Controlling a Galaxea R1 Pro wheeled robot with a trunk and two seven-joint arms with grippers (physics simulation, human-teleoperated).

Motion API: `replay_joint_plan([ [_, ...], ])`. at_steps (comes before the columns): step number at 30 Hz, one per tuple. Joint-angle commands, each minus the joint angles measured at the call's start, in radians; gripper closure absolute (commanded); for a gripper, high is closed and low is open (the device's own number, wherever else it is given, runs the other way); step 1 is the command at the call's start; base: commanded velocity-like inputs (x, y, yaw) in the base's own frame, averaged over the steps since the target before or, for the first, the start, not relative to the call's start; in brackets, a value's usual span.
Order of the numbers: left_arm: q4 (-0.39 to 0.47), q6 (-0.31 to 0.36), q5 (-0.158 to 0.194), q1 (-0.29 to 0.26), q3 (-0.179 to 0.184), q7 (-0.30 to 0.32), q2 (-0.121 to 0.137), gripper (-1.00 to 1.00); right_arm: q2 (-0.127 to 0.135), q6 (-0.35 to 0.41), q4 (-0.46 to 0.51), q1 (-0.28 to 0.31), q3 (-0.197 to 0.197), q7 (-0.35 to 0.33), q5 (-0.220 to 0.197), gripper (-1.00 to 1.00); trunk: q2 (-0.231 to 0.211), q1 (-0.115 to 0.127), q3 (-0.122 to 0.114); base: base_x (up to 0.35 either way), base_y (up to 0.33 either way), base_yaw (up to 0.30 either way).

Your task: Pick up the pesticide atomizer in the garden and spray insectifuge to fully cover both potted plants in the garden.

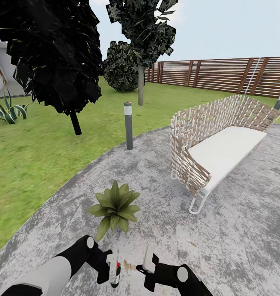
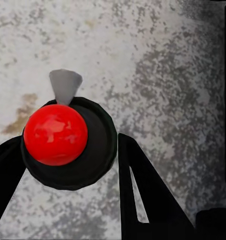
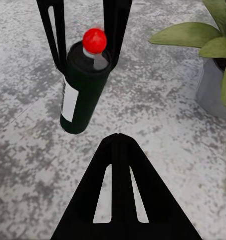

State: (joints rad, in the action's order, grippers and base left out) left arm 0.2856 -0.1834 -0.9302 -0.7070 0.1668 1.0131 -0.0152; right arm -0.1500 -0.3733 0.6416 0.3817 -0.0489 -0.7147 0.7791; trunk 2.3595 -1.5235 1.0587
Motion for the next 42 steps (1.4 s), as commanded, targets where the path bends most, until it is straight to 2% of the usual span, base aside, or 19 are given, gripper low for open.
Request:
replay_joint_plan([
  [1,0.0,-0.025,-0.01,0.0,-0.003,0.003,-0.001,1.0,0.0,-0.006,0.001,0.0,0.001,0.0,0.009,1.0,0.0,0.0,0.001,0.0,0.0,0.0],
  [9,-0.001,-0.051,-0.009,0.0,0.024,0.005,-0.01,1.0,0.0,-0.006,0.001,0.0,0.001,0.0,0.009,1.0,0.0,0.0,0.001,0.0,0.0,0.0],
  [18,0.0,-0.05,-0.007,0.001,0.025,-0.004,-0.048,1.0,0.0,-0.006,0.002,0.0,0.001,0.0,0.009,1.0,0.0,0.0,0.001,0.0,0.0,0.0],
  [42,0.0,-0.054,-0.001,0.001,0.025,-0.004,-0.104,1.0,0.0,-0.006,0.003,0.0,0.001,0.0,0.009,1.0,0.0,0.0,0.001,0.0,0.0,0.0],
])
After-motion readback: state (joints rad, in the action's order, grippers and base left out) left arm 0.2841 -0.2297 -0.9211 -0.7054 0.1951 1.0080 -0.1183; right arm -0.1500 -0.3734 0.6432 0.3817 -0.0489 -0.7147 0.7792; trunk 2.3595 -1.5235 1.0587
